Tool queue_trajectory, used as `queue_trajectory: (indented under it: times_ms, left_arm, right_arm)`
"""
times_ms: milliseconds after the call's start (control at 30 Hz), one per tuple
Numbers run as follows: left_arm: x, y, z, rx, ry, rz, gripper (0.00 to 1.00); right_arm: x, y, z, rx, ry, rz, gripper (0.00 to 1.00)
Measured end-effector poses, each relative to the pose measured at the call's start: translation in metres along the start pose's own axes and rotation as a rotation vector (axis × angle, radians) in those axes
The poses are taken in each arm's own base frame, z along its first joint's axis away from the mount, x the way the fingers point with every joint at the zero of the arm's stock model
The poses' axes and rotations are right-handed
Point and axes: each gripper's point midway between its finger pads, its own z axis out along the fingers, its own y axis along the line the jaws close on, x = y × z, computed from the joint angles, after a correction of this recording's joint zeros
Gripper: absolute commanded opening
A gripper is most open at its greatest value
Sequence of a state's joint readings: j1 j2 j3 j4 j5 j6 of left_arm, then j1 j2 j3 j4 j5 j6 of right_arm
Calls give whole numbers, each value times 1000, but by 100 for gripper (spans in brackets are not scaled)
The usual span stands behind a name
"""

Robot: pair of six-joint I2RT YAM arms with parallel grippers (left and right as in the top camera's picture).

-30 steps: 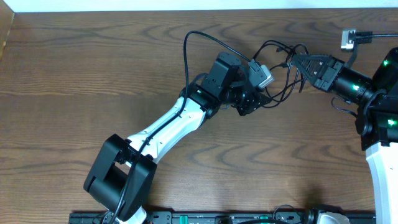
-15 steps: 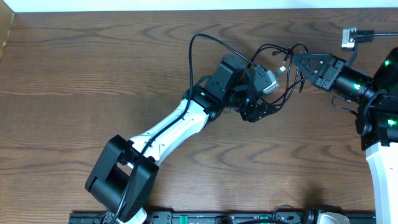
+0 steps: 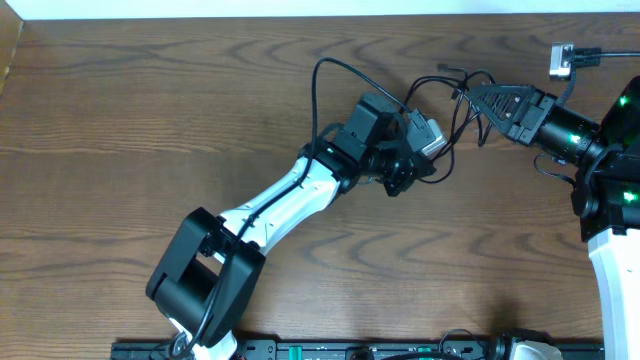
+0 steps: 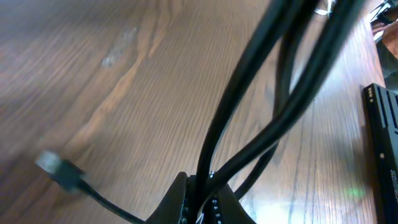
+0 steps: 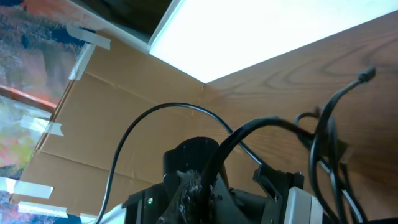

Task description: Untangle cables

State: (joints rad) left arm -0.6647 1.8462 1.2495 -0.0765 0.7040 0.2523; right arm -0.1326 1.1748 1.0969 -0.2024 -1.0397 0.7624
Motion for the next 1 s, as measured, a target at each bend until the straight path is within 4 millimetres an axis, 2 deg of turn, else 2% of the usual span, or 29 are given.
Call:
queue_trajectory:
  times_ms: [100, 233, 333, 367, 400, 467, 500, 533, 567, 600, 800, 1000]
  left_arm:
    - [15, 11, -8, -15, 47, -57, 7]
    - [34, 30, -23, -47, 94, -139, 7]
    - [44, 45, -35, -73, 114, -195, 8]
    - [46, 48, -38, -80, 114, -206, 8]
    - [48, 52, -41, -89, 116, -217, 8]
    - [48, 57, -48, -102, 112, -230, 8]
    - [47, 58, -51, -107, 108, -230, 8]
    - [44, 57, -54, -111, 101, -226, 8]
    - [38, 56, -58, -116, 89, -217, 8]
    - [33, 54, -63, -122, 77, -205, 8]
    - [-11, 31, -101, -153, -24, -115, 8]
    - [-32, 15, -123, -168, -76, -68, 8]
  right_arm:
    - [2, -4, 0, 17, 2, 15, 1]
    - [13, -27, -2, 113, 17, 71, 1]
    - [33, -65, -11, 299, 41, 128, 1]
    - [34, -68, -12, 316, 43, 130, 1]
    - [40, -83, -18, 398, 48, 140, 1]
    - [47, -99, -26, 497, 53, 138, 1]
    - [48, -106, -30, 538, 55, 129, 29]
    - [48, -112, -34, 577, 53, 114, 63]
    - [47, -117, -37, 612, 48, 95, 88]
    - [47, -120, -39, 630, 47, 85, 99]
    - [52, -139, -56, 771, 59, 56, 99]
    - [63, -138, -51, 793, 107, 28, 99]
